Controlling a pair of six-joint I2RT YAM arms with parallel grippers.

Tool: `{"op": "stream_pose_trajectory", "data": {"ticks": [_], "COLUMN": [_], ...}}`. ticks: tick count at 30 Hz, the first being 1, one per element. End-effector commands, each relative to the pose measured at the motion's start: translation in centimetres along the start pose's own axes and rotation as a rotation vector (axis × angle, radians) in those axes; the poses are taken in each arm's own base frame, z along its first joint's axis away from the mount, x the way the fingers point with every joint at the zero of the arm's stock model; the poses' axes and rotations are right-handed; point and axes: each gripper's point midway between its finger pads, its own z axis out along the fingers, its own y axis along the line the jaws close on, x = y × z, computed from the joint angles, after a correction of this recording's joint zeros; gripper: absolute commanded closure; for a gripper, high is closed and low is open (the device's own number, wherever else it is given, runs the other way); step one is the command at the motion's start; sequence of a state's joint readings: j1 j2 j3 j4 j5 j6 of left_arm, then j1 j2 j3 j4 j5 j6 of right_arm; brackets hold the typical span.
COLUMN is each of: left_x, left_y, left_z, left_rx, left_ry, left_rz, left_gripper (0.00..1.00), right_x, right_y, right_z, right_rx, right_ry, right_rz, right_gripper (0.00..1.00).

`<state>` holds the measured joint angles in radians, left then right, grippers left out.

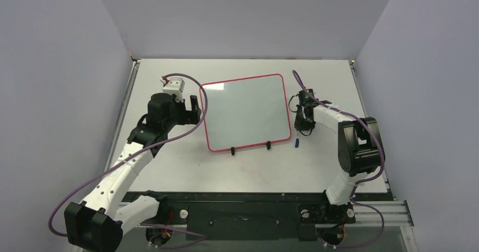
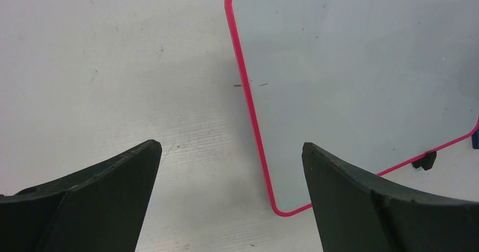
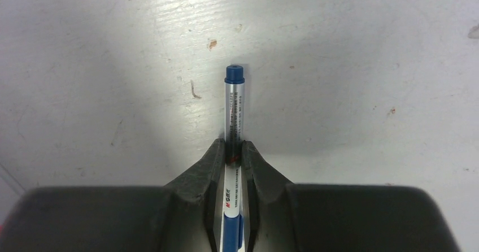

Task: Write a sentence on the whiteboard
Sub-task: Open the whiteboard marker at the center of the board.

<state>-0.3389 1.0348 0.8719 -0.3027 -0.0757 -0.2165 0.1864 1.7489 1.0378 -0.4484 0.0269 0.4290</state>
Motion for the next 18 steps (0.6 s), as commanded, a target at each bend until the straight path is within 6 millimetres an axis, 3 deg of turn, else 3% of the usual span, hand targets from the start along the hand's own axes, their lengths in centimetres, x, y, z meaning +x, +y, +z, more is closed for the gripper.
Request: {"op": "stream_pose_trajectory", "data": {"ticks": [1, 8, 13, 18], "left_x": [-2.1, -2.1, -1.6, -1.3], "left_y": [-0.4, -2.0, -5.3, -8.2], "left_z": [-0.3, -0.2, -0.5, -1.0], "left_rx": [0.01, 0.091, 0.259, 0.391], "left_ry": [-0.07, -0.069, -0.053, -0.057], "left_rz": [0.015, 0.01, 0.0, -0.049], "left_gripper": [0.05, 0.06, 0.09, 0.1], "right_x": [0.4, -0.8, -2.8, -5.0], "right_y": [-1.7, -3.2, -3.2, -2.2], "right_z": [0.1, -2.4, -6.5, -12.3], "right_rx": [0.1, 0.172, 0.144, 0.054], "right_ry": [0.012, -0.069, -0.201, -0.338], "right_rz": [-0.01, 0.049, 0.159, 0.302], "right_gripper": [1.0, 1.0, 1.0, 1.0]}}
